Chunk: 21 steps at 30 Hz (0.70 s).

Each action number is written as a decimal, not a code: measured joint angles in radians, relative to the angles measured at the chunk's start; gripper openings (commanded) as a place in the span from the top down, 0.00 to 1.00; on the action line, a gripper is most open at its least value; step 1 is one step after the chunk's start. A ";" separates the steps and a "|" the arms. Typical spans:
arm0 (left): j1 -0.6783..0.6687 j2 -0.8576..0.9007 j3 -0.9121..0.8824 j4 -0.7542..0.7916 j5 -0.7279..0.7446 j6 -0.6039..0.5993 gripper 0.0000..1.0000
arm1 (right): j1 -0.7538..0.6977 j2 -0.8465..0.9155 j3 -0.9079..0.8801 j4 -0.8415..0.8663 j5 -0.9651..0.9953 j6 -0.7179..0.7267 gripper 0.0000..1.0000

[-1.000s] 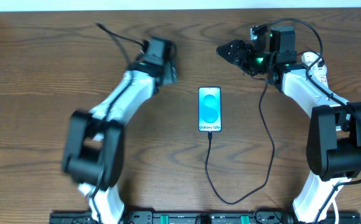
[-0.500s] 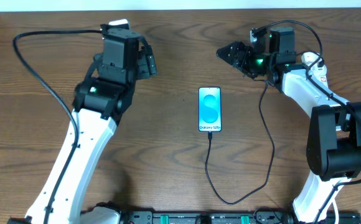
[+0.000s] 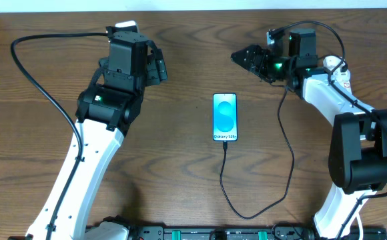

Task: Plug charger to phone and switch on socket
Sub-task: 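Open the left gripper and lift it off the phone, then move the right gripper to the power strip's switch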

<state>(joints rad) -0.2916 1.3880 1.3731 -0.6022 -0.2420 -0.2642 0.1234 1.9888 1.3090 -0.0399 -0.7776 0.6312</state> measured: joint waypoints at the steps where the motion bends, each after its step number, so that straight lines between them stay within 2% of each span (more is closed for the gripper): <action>1: 0.000 0.000 0.000 0.000 0.000 0.000 0.11 | 0.000 0.000 0.010 -0.019 -0.006 -0.009 0.01; 3: 0.000 0.000 0.000 0.000 0.000 0.000 0.11 | 0.000 0.000 0.053 -0.097 -0.017 -0.033 0.01; 7: 0.000 0.000 0.000 0.000 0.000 0.000 0.11 | -0.004 0.000 0.214 -0.369 -0.004 -0.128 0.01; 12: 0.000 0.000 0.000 0.000 0.000 0.000 0.10 | -0.006 0.000 0.475 -0.746 0.151 -0.282 0.01; 17: 0.000 0.000 0.000 0.000 0.000 0.000 0.10 | -0.011 -0.002 0.705 -0.962 0.519 -0.382 0.01; 21: 0.000 0.000 0.000 0.000 0.000 0.000 0.10 | -0.030 -0.003 0.791 -0.998 0.895 -0.417 0.01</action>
<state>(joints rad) -0.2916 1.3880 1.3731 -0.6022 -0.2424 -0.2642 0.0933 1.9854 2.1002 -1.0378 0.1177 0.2142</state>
